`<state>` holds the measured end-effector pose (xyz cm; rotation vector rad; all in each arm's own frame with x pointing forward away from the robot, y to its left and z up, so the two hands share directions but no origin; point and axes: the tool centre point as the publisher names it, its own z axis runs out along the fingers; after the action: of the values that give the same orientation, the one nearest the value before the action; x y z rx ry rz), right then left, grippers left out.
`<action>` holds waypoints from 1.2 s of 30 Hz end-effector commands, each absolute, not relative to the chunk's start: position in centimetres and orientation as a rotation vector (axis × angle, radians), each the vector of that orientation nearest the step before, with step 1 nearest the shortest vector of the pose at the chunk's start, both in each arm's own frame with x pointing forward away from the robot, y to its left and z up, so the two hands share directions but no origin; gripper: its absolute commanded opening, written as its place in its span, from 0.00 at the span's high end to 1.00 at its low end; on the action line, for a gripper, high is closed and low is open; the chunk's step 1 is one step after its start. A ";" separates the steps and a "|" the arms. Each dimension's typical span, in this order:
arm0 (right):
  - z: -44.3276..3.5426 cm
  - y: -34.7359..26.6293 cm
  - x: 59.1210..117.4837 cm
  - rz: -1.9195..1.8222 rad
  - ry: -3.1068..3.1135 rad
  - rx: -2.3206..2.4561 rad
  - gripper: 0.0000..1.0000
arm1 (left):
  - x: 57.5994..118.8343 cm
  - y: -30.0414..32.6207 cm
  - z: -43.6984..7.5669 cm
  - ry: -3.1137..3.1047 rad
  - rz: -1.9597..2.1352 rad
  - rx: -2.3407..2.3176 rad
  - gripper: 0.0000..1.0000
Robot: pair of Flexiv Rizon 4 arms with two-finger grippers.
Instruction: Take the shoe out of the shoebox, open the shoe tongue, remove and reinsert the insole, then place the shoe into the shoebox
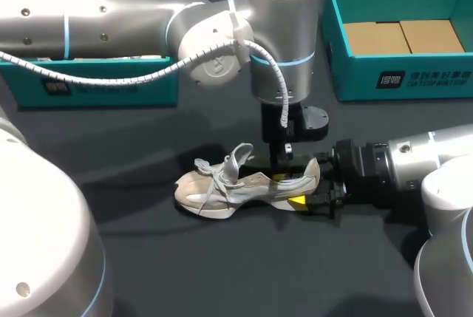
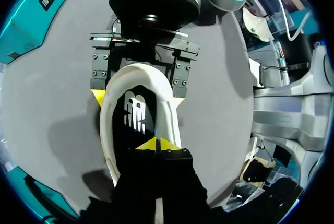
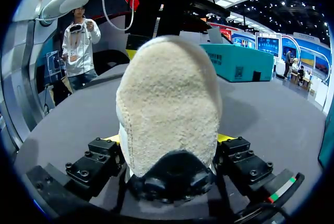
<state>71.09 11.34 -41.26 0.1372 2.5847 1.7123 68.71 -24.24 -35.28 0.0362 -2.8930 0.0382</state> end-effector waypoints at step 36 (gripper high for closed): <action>-41.3 11.4 71.1 1.706 2.588 0.140 1.00 | 66.8 -21.0 -38.7 -2.936 0.060 -0.006 0.70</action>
<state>71.06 11.34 -41.27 0.1361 2.5849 1.7117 67.81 -20.96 -38.42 -0.0137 -2.9086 0.0530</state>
